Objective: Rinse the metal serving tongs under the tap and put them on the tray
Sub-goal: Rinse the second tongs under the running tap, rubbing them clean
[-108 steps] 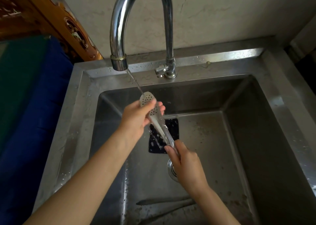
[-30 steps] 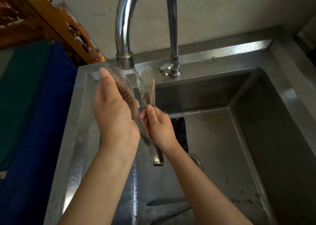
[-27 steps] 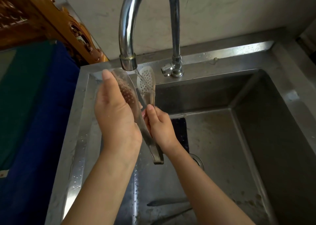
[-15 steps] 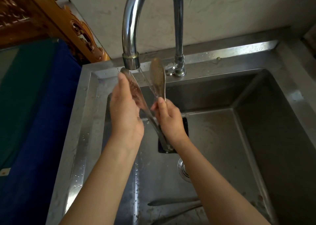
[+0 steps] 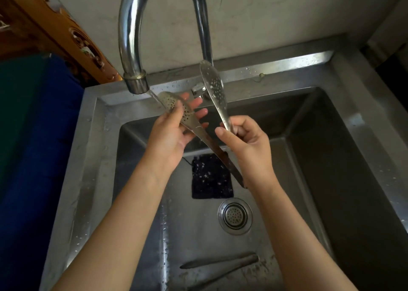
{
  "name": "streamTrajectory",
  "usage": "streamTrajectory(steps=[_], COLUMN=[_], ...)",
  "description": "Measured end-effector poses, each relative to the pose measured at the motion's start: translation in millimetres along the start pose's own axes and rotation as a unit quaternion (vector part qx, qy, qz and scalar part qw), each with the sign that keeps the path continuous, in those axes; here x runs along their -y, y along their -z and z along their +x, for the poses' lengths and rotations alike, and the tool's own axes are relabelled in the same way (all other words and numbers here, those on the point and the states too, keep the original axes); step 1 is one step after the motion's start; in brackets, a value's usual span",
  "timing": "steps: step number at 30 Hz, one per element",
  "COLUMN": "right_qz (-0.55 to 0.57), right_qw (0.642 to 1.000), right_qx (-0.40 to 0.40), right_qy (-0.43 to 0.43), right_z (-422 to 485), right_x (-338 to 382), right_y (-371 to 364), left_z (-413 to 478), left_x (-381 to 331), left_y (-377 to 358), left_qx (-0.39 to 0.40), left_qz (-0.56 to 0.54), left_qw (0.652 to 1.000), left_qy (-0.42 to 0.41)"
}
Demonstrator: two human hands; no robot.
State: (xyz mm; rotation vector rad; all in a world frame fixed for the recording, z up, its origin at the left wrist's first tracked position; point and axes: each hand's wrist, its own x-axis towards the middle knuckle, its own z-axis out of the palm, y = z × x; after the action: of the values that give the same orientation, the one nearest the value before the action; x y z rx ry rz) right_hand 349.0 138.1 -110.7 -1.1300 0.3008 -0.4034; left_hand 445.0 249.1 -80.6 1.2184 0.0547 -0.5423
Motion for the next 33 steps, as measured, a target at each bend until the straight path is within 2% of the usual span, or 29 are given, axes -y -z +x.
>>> streamTrajectory(steps=[4, 8, 16, 20, 28, 33], right_qz=[0.0, 0.011, 0.063, 0.085, 0.127, 0.099], right_qw=[1.0, 1.0, 0.995, 0.992, 0.988, 0.993], right_qx=[-0.002, 0.008, 0.019, 0.048, 0.057, 0.022], right_qy=[-0.001, -0.02, -0.069, -0.08, -0.071, -0.062], right_z=[-0.8, 5.7, 33.8, 44.6, 60.9, 57.6], right_x=[1.6, -0.7, -25.1, -33.5, -26.6, -18.1], right_y=[4.6, 0.7, -22.6, -37.5, -56.0, -47.9], left_z=[0.3, 1.2, -14.0, -21.5, -23.8, -29.2], left_x=[-3.1, -11.8, -36.5, -45.0, -53.3, -50.4], left_y=[-7.4, -7.5, -3.1, 0.8, 6.8, -1.2], left_qx=[0.019, -0.002, -0.092, -0.145, -0.153, -0.137], left_qz=[-0.012, -0.014, 0.102, 0.097, 0.065, 0.036], left_qw=[1.0, 1.0, 0.985, 0.975, 0.971, 0.974], left_qy=[0.02, 0.026, -0.106, -0.139, -0.171, -0.177])
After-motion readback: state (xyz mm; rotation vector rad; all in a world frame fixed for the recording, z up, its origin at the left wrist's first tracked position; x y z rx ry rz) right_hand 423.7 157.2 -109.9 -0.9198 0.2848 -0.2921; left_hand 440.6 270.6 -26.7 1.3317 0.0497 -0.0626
